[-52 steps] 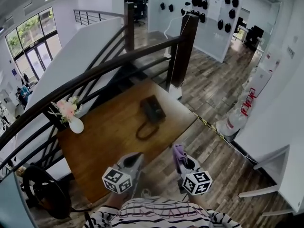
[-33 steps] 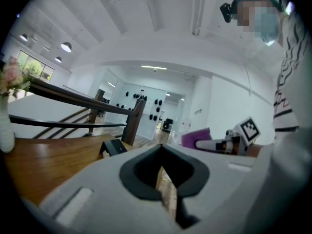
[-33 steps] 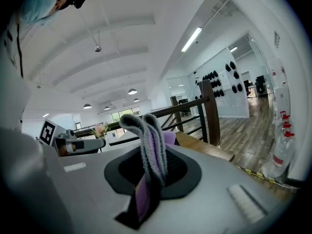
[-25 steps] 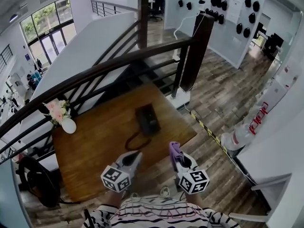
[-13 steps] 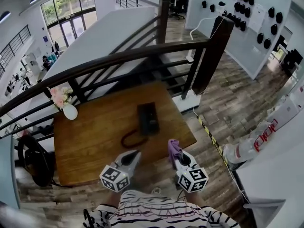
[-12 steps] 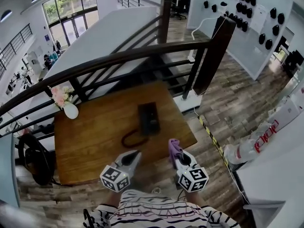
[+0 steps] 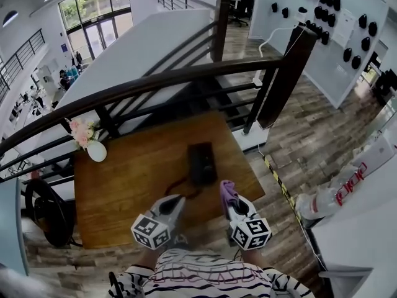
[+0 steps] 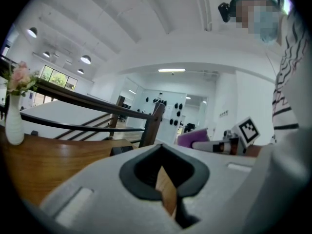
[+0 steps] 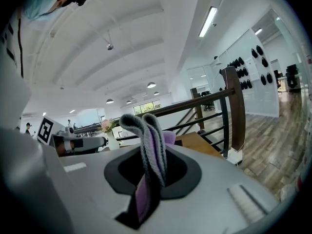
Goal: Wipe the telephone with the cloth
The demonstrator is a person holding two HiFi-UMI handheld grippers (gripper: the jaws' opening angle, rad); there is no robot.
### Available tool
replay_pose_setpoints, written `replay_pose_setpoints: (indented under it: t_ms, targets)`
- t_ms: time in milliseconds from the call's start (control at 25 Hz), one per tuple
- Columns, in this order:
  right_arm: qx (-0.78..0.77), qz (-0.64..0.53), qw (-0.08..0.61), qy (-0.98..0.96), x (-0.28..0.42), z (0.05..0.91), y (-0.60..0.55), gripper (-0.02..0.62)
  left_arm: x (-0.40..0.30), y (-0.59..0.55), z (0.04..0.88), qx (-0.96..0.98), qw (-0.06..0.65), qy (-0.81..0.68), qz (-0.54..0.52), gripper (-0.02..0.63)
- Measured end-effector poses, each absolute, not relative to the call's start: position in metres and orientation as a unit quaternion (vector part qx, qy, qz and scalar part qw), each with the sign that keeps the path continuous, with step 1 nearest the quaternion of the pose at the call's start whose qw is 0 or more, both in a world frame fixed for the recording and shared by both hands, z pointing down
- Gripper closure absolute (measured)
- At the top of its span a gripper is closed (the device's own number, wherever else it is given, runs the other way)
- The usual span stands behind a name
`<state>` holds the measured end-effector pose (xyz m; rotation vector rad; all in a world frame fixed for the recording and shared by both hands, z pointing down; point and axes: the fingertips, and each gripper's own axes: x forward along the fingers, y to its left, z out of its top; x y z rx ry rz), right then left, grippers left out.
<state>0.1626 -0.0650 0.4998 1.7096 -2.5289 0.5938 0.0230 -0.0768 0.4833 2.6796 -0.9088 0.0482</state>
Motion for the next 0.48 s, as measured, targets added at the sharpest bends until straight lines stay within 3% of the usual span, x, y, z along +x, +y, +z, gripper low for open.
replay_pose_setpoints:
  t_ms: [480]
  targets:
    - [0.568, 0.183, 0.012, -0.802, 0.096, 0.498, -0.124, 0.546, -0.042, -0.131, 0.477, 0.941, 0.156, -0.300, 0.009, 0.607]
